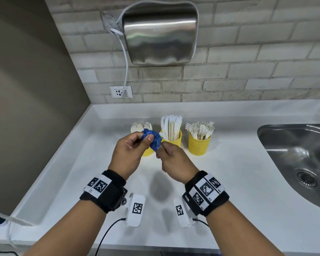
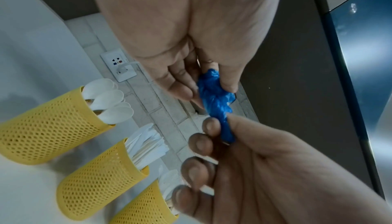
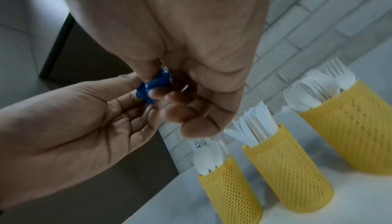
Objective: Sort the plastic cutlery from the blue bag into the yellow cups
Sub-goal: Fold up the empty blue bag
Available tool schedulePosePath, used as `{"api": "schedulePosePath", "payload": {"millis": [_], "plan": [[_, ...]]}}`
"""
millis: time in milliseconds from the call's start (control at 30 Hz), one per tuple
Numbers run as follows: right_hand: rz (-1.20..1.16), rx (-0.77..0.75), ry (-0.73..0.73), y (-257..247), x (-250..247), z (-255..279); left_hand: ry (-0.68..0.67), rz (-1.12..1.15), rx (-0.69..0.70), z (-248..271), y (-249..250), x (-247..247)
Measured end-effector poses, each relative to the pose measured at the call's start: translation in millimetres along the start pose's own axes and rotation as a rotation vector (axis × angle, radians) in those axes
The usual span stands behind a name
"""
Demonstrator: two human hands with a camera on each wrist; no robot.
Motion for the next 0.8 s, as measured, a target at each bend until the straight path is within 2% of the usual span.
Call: {"api": "schedulePosePath", "payload": {"millis": [100, 267, 400, 500, 533, 600, 667, 800], "plan": [[0.026, -0.144, 0.114, -17.2, -10.4, 2.7, -0.006, -0.007, -0.028, -0.3, -4.6, 3.0], [0.186, -0.414, 0.055, -49.2, -6.2, 0.1, -0.076, 0.068, -0.107, 2.7, -5.0, 22.8], [0.368, -0.476, 0.171, -52.7, -16.5, -6.0, -0.189, 0.159, -0.200, 9.5, 1.8, 41.6], [0.374, -0.447, 0.274, -51.5, -24.7, -12.1, -0.274, 0.249, -0.284, 12.2, 5.0, 48.3], [0.377, -0.426, 0.311, -50.1, -27.3, -14.7, -0.293, 0.219, -0.287, 12.8, 6.5, 48.2], [0.398, -0.412, 0.373, -52.5, -33.1, -16.6, -0.276, 0.015, -0.251, 11.0, 5.4, 42.5], [0.402, -0.389, 0.342, -55.3, -33.1, -18.3, -0.222, -0.188, -0.199, 8.9, 8.5, 34.5], [0.298, -0.195, 0.156, -38.3, -22.6, -25.3, -0.217, -0.284, -0.157, 7.5, 16.3, 26.6]]}}
Point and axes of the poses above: each hand's wrist, its own z-axis away from the middle knuckle, its own x-axis out of the palm, y = z × x, the point moved 8 cm from there along -z, towards the middle knuckle, and after that the axes turned 9 degrees about -x, right-handed, at the moved point
